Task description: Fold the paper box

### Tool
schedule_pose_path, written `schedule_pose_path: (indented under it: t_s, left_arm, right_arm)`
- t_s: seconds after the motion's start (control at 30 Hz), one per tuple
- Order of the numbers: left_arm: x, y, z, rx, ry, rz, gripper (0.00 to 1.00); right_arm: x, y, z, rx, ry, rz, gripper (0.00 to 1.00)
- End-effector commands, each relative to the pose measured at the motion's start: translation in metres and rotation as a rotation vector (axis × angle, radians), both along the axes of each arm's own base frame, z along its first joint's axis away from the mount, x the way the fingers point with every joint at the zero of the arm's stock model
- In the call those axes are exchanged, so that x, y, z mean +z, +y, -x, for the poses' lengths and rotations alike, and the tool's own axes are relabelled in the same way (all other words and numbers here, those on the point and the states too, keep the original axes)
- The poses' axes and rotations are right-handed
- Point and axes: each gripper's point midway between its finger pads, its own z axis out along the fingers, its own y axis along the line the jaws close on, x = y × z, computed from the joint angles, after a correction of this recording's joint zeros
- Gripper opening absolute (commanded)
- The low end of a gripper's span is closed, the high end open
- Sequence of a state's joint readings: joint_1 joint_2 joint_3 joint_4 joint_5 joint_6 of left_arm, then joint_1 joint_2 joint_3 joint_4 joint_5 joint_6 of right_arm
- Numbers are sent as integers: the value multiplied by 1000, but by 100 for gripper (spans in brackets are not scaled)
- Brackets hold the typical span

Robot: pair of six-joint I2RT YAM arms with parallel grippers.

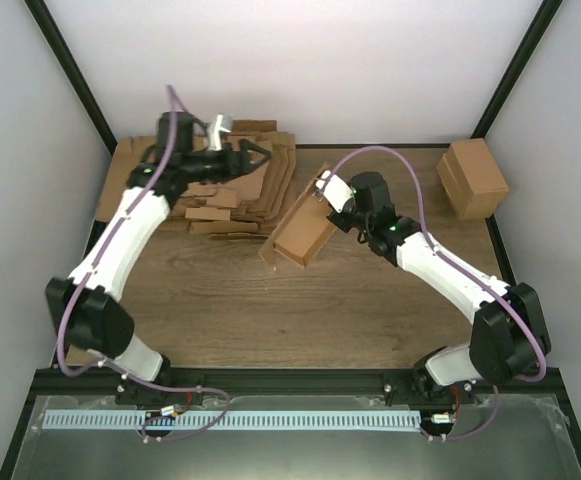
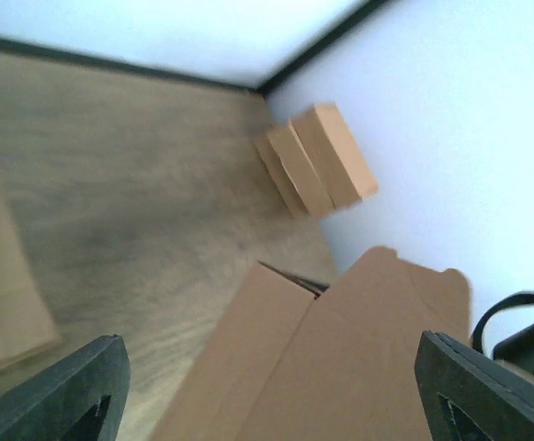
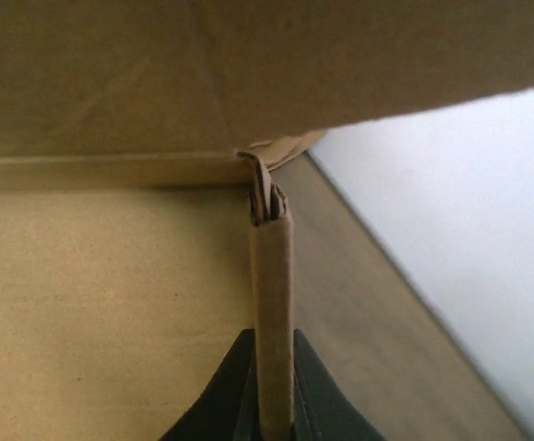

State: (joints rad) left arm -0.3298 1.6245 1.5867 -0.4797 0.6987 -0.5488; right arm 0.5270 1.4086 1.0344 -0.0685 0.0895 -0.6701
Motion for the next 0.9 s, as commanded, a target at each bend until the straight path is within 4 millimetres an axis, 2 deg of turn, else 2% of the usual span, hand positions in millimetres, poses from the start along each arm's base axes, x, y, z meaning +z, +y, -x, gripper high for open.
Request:
schedule_pose_path:
  t_s: [0.0, 0.07, 0.13, 0.23, 0.4, 0.5, 0.63, 0.77, 0.87]
  left_arm:
    - [-10, 68, 3, 170, -3, -71, 92]
    - [-13, 109, 5, 284, -17, -102, 97]
    - [-14, 140, 11, 374, -42, -145, 100]
    - [-14, 165, 24, 445, -83, -229, 100]
    - [-28, 170, 42, 430, -77, -296, 100]
    - [-43, 171, 50, 411, -62, -325, 100]
    - [-63, 165, 62, 369, -50, -319, 100]
    - [-72, 165, 68, 364, -50, -324, 100]
    - [-77, 164, 70, 357, -58, -319, 100]
  right_arm:
    - [-31, 1, 33, -126, 346, -267, 5]
    - [-45, 2, 46, -173, 455, -339, 5]
    - [-62, -1, 57, -238, 564, -392, 4]
    - [-94, -4, 73, -350, 722, -457, 3]
    - [-136, 2, 97, -441, 899, -615, 1]
    - [-156, -3, 98, -549, 938, -664, 1]
    - [-185, -2, 101, -603, 967, -638, 2]
    - [-202, -4, 103, -636, 972, -585, 8]
    - [-203, -5, 105, -626, 967, -570, 18]
